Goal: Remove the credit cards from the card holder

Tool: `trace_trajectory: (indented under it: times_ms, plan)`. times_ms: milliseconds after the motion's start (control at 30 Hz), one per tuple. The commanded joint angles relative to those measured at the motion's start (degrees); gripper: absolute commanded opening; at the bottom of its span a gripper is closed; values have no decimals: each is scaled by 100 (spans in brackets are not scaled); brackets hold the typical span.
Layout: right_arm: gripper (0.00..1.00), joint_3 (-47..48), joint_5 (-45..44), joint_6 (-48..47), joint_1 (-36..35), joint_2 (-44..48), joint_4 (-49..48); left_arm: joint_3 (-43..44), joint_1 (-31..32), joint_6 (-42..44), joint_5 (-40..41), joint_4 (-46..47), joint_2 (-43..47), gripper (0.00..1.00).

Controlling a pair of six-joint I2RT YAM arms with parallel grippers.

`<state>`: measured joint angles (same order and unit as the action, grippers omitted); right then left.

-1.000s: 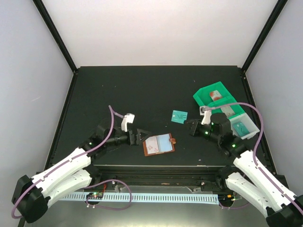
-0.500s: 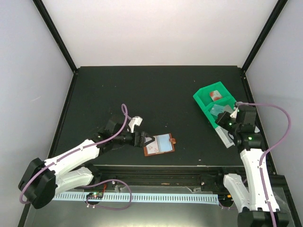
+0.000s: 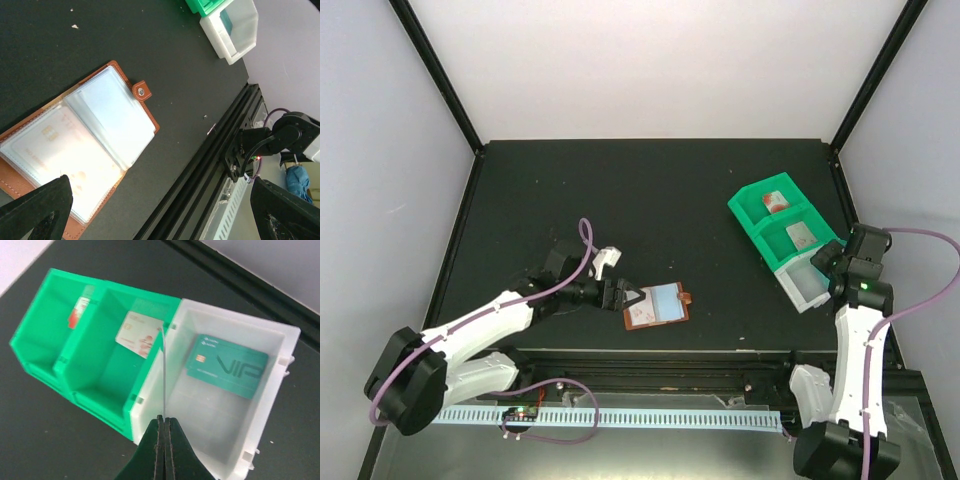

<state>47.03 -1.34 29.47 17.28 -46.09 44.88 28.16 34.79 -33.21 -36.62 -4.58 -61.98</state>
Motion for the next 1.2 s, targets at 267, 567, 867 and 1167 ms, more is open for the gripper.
trace_trajectory:
  times_ms: [267,567,867,1167]
  plan:
    - [1,-739,446,125,865,-836,-1134,294,-209,148,-458,-81,19,99]
    - [1,-788,1136,143,1250,-1419,-1857,313,-230,103,-497,-69,5,99]
    - [1,-1143,1411,159,1278,-1818,-2652,243,-248,16,-620,8,19,99]
    - [1,-1292,1429,63,1368,-2038,-2833,234,-292,69,-609,-203,198,99]
